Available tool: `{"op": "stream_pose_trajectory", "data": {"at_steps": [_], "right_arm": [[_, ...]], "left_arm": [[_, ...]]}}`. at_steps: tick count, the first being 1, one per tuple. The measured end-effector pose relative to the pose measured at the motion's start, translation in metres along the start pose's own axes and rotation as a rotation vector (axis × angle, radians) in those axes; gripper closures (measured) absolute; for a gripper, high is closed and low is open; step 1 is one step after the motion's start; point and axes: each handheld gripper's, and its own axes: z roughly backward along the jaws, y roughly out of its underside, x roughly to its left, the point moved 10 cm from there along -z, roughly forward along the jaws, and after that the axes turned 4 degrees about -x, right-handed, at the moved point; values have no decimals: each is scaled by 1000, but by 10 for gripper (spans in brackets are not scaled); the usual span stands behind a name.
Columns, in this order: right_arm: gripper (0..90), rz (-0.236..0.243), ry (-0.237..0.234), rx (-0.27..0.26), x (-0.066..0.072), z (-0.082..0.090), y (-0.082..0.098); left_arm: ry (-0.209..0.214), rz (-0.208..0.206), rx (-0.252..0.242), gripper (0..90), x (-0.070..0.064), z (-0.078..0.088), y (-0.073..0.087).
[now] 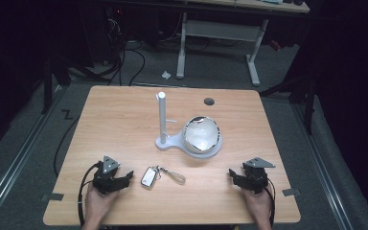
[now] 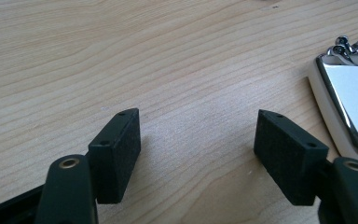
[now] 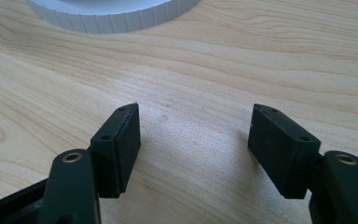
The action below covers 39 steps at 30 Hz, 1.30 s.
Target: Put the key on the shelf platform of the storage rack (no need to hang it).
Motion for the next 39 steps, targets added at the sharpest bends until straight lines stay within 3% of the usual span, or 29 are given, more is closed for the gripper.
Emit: {"op": "stream_pose_trajectory", "data": {"at_steps": [2,6,16,19,23,33,35,39], "right_arm": [[345,1,0,-1,0,0,0],[347,1,0,0,0,0,0],[349,1,2,0,0,0,0],[350,0,1,0,0,0,0],[360,-3,3,-1,0,0,0],[371,-7,9,-3,-1,0,0],[371,-7,9,-3,-1,0,0],[371,-7,9,-4,-1,0,0]], "left_arm": [[-3,0,-1,366,1,1,0],[19,53,-20,408,1,6,-5],[29,53,-34,437,0,9,-12],[47,25,-26,445,-4,13,-12],[61,44,-14,462,-8,15,-15],[88,26,-4,443,-25,20,-19],[116,59,20,479,-33,21,-20],[135,76,41,510,-42,22,-20]]}}
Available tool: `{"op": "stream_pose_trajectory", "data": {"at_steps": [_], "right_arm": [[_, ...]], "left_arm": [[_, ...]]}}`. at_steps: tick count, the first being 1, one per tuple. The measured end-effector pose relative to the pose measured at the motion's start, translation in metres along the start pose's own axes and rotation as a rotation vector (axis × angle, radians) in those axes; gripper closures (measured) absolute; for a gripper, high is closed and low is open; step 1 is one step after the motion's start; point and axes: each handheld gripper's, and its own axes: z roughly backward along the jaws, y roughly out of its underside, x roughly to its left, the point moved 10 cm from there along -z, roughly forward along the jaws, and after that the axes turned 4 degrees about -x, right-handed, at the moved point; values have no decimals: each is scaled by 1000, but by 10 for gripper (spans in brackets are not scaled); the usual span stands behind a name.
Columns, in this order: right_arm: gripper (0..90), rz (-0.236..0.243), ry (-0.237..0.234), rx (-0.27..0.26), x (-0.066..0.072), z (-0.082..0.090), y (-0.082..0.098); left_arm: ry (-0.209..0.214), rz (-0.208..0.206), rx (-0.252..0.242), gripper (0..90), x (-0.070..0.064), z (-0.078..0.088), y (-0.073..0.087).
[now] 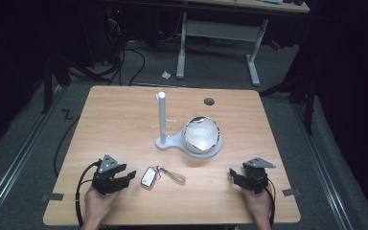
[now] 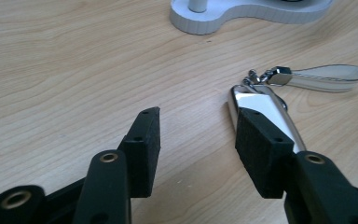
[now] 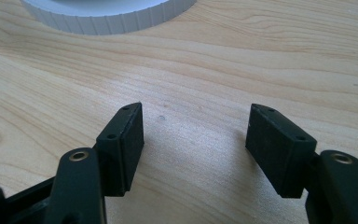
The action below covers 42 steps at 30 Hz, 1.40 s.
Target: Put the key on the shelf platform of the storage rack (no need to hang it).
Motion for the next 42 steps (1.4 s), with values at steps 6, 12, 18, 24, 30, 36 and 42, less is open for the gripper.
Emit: {"op": "stream_pose_trajectory", "data": {"at_steps": [6,12,18,24,30,36,42], "right_arm": [[370,0,0,0,0,0,0],[369,1,0,1,0,0,0],[366,2,1,1,0,0,0],[364,4,2,1,0,0,0],[363,5,2,1,0,0,0],[363,6,2,0,0,0,0],[362,6,2,0,0,0,0]], "left_arm": [[16,-9,18,519,-13,-3,2],[30,-30,36,519,-27,-12,6],[14,-49,82,534,-31,-23,20],[0,-64,110,579,-32,-32,28],[-11,-65,115,630,-29,-36,31],[-23,-71,123,686,-26,-40,35],[-33,-69,122,755,-25,-40,36]]}}
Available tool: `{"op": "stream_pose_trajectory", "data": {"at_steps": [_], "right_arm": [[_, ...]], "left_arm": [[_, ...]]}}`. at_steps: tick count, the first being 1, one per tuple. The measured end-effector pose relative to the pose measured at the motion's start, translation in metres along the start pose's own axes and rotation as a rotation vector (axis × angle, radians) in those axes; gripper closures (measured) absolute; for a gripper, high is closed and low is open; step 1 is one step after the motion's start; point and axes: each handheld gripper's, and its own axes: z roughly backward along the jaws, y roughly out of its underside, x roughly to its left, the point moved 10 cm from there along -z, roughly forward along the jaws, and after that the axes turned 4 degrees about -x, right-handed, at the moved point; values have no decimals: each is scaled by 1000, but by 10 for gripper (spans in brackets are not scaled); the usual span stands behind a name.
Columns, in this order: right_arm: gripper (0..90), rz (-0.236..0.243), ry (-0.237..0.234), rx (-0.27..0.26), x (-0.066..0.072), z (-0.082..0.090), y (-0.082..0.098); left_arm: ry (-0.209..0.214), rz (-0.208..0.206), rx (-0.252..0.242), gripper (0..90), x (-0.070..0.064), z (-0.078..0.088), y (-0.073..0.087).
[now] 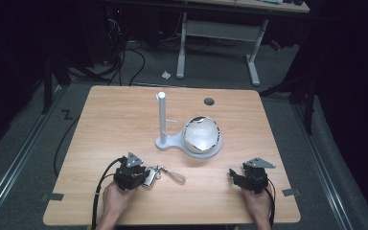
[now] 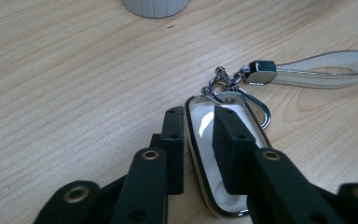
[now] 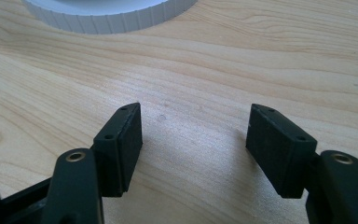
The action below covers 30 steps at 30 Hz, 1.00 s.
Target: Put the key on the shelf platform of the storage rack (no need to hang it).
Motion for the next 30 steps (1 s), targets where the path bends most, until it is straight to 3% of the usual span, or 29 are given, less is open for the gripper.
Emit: {"op": "stream_pose_trajectory", "data": {"at_steps": [10,19,30], "right_arm": [[362,-1,0,0,0,0,0],[361,0,0,0,0,0,0],[359,1,-1,0,0,0,0]], "left_arm": [[-11,-8,15,872,2,-2,3],[-8,-24,21,894,0,-3,4],[45,-22,-7,897,-13,5,-7]]}}
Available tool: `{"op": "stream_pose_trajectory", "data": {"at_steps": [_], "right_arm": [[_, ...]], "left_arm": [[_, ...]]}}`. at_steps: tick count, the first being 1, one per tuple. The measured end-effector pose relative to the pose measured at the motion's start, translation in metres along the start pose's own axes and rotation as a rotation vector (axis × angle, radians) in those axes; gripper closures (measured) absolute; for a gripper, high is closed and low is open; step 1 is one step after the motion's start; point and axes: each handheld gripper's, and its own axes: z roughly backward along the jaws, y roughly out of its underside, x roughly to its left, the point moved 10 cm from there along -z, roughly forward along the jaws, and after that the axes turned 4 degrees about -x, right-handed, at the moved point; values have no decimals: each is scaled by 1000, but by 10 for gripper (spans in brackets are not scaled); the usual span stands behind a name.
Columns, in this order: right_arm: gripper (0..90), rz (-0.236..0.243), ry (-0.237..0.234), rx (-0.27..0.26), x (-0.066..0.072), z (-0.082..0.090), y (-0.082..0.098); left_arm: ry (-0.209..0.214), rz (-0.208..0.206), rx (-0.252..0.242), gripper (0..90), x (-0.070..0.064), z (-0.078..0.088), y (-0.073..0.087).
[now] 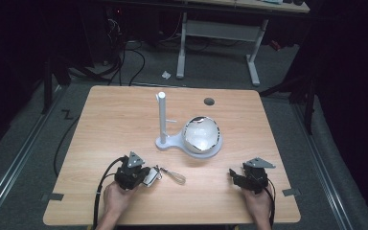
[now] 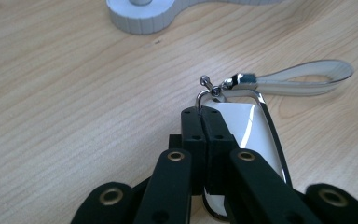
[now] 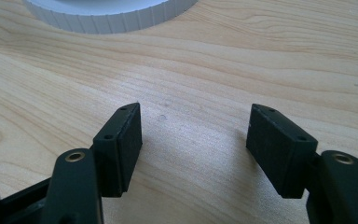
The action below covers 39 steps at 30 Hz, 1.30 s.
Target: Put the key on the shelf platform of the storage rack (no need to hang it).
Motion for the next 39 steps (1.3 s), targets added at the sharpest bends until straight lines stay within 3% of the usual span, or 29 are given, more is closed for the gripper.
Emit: {"op": "stream_pose_trajectory", "data": {"at_steps": [3,9,15,18,29,39], "right_arm": [[358,-1,0,1,0,0,0],[353,0,-2,0,0,0,0],[350,0,-3,2,1,0,0],[350,2,-3,1,0,0,0],[347,1,-5,2,1,0,0],[346,2,-5,2,1,0,0]], "left_arm": [[18,-11,-5,898,-6,3,-7],[66,26,-31,898,-20,9,-27],[97,33,-37,898,-29,9,-39],[122,22,-40,898,-39,12,-45],[168,0,-43,899,-61,11,-65],[188,5,-39,898,-70,10,-76]]}}
